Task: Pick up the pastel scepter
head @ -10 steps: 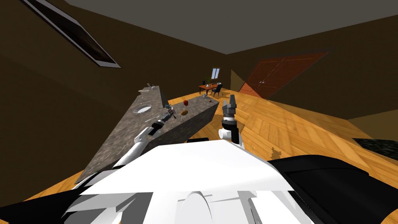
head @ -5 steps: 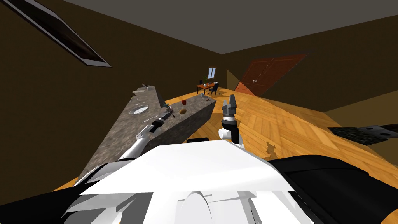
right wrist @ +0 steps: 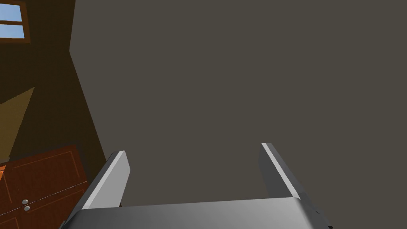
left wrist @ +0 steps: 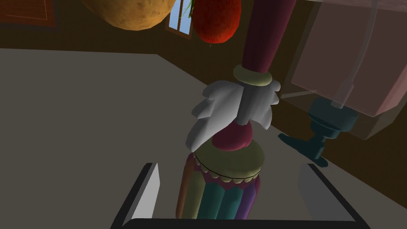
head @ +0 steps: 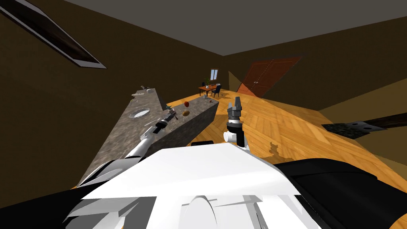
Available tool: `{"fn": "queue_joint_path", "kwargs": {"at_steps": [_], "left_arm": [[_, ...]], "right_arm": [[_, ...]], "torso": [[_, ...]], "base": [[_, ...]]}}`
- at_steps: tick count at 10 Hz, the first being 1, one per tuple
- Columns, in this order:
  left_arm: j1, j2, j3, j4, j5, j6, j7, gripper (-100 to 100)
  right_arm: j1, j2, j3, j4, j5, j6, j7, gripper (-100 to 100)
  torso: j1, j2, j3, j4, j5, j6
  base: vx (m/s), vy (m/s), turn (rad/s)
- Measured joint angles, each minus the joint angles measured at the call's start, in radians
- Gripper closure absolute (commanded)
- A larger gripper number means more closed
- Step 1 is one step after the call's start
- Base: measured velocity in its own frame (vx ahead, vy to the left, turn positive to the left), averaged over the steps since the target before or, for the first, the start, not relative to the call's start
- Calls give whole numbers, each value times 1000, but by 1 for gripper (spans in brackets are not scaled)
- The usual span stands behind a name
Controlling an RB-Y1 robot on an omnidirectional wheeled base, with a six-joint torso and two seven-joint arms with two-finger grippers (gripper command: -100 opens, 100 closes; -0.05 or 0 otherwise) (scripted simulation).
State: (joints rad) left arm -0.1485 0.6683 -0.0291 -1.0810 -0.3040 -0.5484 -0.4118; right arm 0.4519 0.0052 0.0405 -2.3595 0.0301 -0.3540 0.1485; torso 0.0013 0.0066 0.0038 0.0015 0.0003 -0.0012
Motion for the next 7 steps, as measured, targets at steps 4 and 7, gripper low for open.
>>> {"fn": "queue_joint_path", "kwargs": {"at_steps": [4, 7], "left_arm": [[-87, -1, -7, 138, 36, -19, -39, -100], [-168, 5, -16, 244, 73, -35, -70, -100]], "right_arm": [[0, 0, 0, 0, 0, 0, 0, 0], [0, 0, 0, 0, 0, 0, 0, 0]], "torso": [[-1, 0, 0, 0, 0, 0], [0, 1, 1, 0, 0, 0]], "base": [[-75, 6, -105], [-106, 15, -143]]}}
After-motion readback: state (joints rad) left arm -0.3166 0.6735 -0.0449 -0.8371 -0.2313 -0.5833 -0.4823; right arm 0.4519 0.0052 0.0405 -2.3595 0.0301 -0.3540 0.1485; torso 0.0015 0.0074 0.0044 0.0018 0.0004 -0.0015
